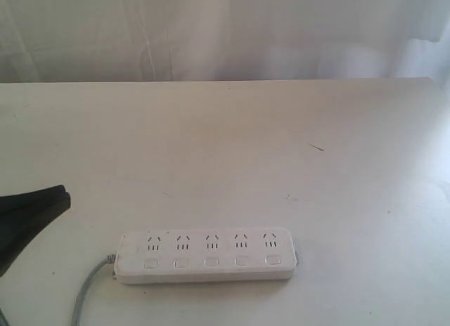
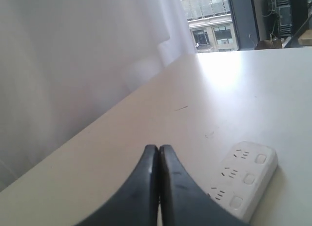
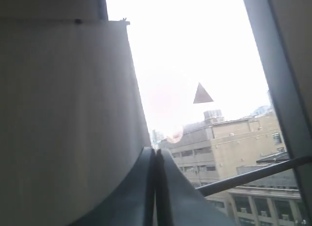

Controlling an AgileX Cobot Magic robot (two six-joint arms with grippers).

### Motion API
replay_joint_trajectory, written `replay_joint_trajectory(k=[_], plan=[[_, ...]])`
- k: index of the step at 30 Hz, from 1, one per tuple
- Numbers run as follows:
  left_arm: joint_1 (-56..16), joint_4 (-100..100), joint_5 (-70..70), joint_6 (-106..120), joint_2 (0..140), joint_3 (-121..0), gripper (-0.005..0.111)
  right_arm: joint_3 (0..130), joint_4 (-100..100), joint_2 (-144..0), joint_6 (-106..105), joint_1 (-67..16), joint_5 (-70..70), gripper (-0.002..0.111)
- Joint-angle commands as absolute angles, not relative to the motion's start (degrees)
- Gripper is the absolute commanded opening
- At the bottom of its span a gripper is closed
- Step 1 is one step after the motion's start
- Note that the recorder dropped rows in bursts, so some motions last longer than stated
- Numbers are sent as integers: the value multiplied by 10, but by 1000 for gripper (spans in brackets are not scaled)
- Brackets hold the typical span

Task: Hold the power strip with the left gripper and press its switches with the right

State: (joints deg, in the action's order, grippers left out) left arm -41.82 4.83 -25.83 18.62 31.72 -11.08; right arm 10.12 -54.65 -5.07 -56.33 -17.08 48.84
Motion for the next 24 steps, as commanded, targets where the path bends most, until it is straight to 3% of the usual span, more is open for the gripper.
replay_joint_trajectory(k=[1, 9, 20, 24], plan=[[-419, 46, -283, 172, 314, -80, 0, 97, -544, -36, -561, -156, 519, 0], [-419, 33, -293, 129, 314, -64, 0, 97, -550, -36, -561, -156, 526, 0], [-419, 0, -282, 107, 314, -64, 0, 18, -595, -12, -561, -156, 18, 0], [-419, -4, -283, 105, 314, -64, 0, 0, -597, 0, -561, -155, -100, 0]])
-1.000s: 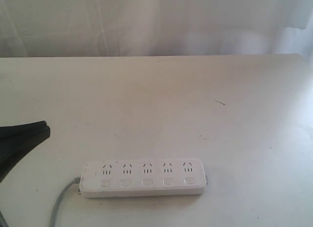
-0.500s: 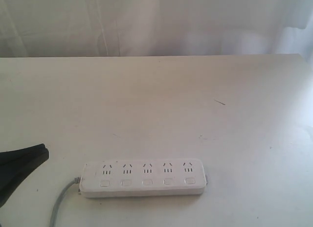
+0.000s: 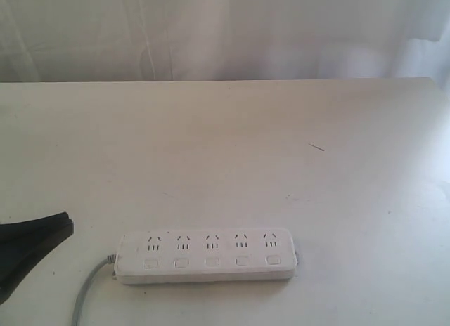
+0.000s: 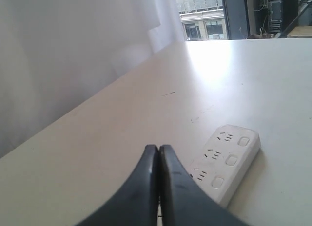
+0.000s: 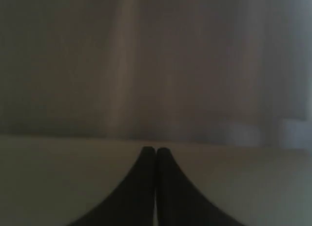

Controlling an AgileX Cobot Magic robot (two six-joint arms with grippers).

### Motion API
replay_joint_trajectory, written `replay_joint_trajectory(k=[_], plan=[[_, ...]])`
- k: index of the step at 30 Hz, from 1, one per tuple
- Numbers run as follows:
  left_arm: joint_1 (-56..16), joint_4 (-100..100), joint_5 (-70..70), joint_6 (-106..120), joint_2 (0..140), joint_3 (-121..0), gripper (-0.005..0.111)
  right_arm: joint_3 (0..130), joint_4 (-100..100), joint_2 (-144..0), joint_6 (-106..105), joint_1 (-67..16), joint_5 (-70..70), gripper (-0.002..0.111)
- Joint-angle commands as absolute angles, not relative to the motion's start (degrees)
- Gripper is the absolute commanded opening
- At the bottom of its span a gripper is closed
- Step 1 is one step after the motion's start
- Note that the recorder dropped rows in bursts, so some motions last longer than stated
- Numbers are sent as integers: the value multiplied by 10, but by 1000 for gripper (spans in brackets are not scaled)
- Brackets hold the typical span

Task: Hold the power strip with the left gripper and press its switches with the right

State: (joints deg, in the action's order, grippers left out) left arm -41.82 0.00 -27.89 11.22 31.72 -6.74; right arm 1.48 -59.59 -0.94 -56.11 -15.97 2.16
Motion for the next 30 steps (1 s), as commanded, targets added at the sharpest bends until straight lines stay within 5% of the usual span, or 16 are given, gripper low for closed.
replay_joint_trajectory(k=[1, 15, 30], plan=[[-419, -4, -282, 105, 314, -64, 0, 0, -597, 0, -561, -155, -110, 0], [-419, -5, -270, 100, 314, -64, 0, 0, -581, 0, -561, -155, -155, 0], [-419, -5, -243, 92, 314, -64, 0, 0, -148, 0, -561, -155, -152, 0]])
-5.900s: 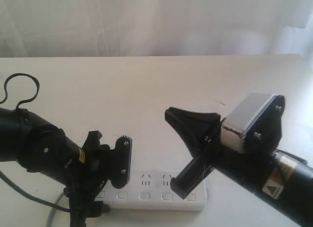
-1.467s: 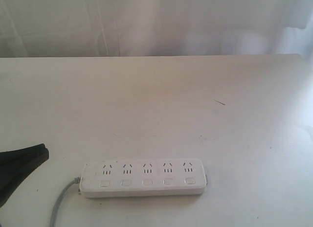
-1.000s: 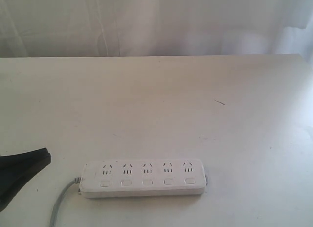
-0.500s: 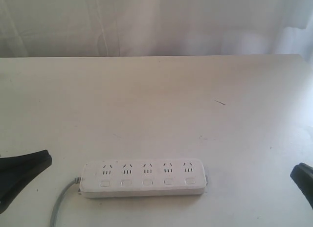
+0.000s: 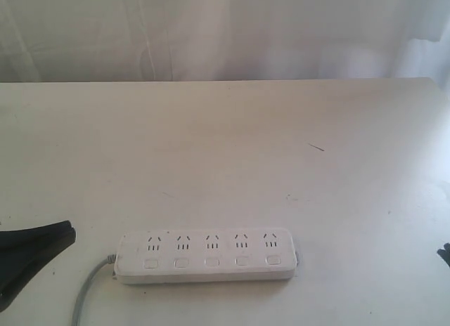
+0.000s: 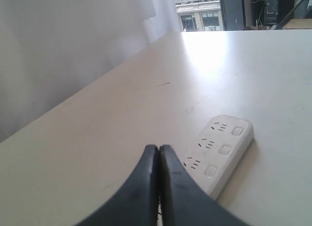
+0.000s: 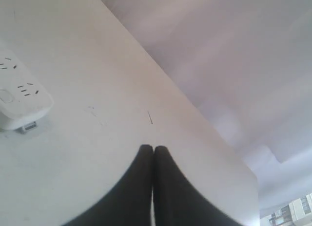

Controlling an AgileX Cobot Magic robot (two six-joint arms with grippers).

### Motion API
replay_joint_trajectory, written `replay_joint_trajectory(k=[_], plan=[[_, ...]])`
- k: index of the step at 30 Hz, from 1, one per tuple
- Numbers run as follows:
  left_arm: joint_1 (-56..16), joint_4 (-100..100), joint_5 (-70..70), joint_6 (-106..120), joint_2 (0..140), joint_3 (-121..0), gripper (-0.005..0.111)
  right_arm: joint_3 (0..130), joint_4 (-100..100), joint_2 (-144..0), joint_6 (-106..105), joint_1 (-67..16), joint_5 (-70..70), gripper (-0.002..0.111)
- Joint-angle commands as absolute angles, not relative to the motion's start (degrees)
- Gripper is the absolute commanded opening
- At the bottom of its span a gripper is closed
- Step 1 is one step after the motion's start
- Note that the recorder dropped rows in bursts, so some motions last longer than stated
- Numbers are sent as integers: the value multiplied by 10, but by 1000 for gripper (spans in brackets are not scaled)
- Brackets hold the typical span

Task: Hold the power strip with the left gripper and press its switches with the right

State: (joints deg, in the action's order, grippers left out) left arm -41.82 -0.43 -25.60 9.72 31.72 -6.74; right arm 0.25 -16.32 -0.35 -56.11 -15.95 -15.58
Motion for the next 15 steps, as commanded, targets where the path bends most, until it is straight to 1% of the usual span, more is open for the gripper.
replay_joint_trajectory(k=[1, 4, 9, 11, 15], plan=[[-419, -5, -240, 92, 314, -64, 0, 0, -150, 0, -561, -155, -152, 0], [-419, -5, -242, 92, 314, -64, 0, 0, -142, 0, -561, -155, -152, 0], [-419, -5, -244, 92, 314, -64, 0, 0, 67, 0, -561, -155, -151, 0], [-419, -5, -243, 92, 314, -64, 0, 0, 117, 0, -561, -155, -151, 0], [-419, -5, -235, 92, 314, -64, 0, 0, 116, 0, -561, -155, -151, 0]])
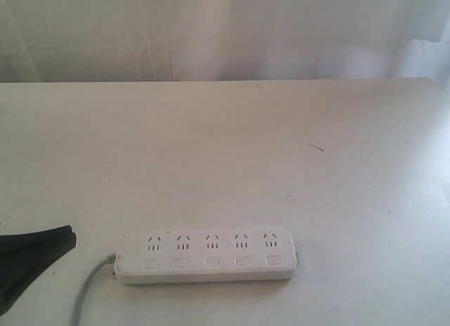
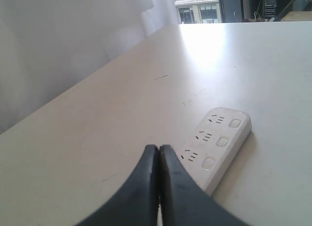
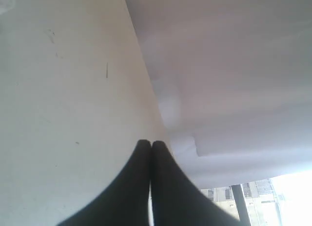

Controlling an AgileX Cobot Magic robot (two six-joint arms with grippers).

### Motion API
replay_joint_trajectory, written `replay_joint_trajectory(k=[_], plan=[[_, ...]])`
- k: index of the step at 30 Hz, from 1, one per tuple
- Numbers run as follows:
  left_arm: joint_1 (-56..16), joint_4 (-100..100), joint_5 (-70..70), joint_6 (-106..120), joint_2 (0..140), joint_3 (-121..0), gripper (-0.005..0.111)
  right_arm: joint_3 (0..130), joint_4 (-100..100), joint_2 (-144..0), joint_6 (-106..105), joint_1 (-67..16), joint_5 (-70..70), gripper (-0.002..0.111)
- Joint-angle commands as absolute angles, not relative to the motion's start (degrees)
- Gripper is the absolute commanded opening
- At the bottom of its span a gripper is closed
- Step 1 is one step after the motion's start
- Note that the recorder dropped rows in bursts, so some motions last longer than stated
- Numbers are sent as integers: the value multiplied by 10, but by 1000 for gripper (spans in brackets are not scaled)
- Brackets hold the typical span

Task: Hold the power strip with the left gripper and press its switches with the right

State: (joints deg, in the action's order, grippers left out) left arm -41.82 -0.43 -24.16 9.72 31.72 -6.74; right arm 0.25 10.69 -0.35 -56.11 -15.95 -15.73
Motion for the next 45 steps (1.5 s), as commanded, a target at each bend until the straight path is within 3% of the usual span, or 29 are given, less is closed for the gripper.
replay_joint_trajectory(k=[1, 11, 20, 25, 31, 45], plan=[[-419, -5, -234, 92, 314, -64, 0, 0, 114, 0, -561, -155, -152, 0], [-419, -5, -224, 92, 314, -64, 0, 0, 97, 0, -547, -155, -166, 0], [-419, -5, -222, 92, 314, -64, 0, 0, -71, 0, -223, -155, -196, 0], [-419, -5, -222, 92, 314, -64, 0, 0, -100, 0, -216, -155, -196, 0], [-419, -5, -222, 90, 314, -64, 0, 0, -101, 0, -64, -155, -176, 0], [-419, -5, -208, 101, 314, -64, 0, 0, -101, 0, -53, -155, -162, 0]])
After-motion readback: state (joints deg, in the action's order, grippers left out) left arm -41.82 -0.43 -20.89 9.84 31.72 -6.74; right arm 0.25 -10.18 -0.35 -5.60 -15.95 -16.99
